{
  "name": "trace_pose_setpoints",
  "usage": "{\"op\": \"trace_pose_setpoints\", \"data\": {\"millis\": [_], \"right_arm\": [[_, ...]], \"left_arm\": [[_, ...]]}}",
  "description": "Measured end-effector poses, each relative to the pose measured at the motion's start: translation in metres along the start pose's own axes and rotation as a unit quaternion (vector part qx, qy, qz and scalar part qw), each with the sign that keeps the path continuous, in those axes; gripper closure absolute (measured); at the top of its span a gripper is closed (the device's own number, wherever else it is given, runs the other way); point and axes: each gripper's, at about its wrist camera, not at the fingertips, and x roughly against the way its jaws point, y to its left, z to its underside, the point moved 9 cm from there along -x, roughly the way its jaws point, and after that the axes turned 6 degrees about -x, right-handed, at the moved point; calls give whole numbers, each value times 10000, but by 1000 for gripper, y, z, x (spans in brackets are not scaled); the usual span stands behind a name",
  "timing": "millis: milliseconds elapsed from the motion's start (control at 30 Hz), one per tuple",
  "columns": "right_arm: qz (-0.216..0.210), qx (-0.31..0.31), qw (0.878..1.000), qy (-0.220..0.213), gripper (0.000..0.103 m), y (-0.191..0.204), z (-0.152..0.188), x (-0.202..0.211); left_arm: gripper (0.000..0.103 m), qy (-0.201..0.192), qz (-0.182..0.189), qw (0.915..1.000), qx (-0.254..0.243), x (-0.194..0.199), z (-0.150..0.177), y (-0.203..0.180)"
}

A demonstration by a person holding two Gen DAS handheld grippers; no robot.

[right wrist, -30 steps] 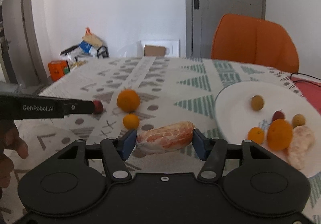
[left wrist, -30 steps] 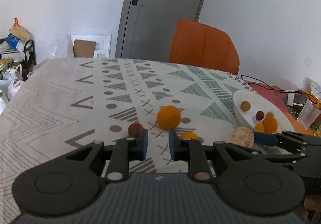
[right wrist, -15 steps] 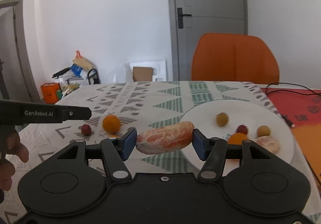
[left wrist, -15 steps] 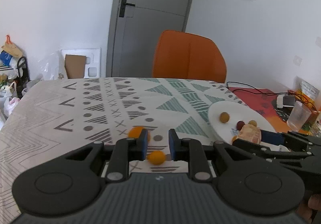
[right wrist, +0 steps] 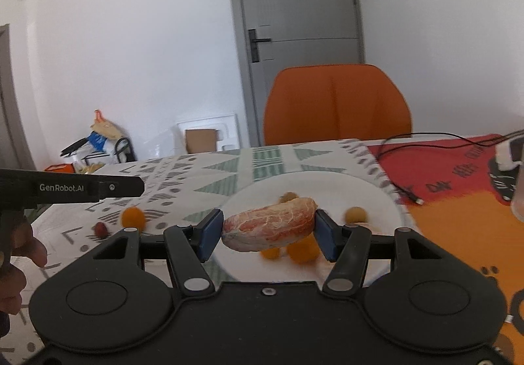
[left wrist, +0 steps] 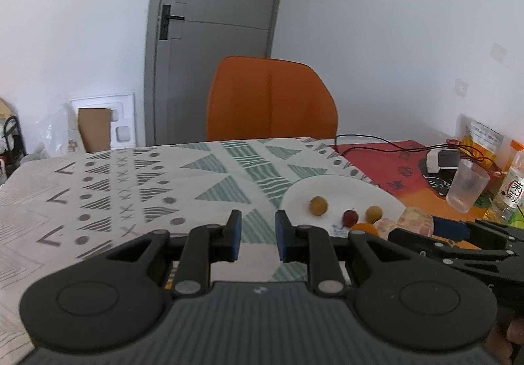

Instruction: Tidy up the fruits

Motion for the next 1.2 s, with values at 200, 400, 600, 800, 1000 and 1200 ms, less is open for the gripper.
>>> {"op": "trace_pose_setpoints", "data": {"millis": [200, 400, 600, 800, 1000, 1200], "right_arm": [[140, -127, 9998, 1, 46, -27, -4, -3], [216, -162, 9996, 66, 46, -44, -4, -14], [200, -222, 9995, 138, 46, -53, -4, -26], [177, -200, 9995, 192, 46, -54, -9, -38], [180, -184, 9994, 247, 46, -55, -11, -46], [129, -170, 9993, 298, 46, -50, -11, -53]], "left_arm": [[83, 57, 133, 9998, -105, -23, -6, -21], [83, 237, 230, 9994, -111, -50, -3, -33], [83, 376, 337, 9986, -128, -70, -1, -41], [79, 508, 481, 9975, -129, -87, -1, -48], [55, 547, 380, 9978, -46, -92, -3, -37], [39, 471, 132, 9988, -83, -85, -3, -22]]}}
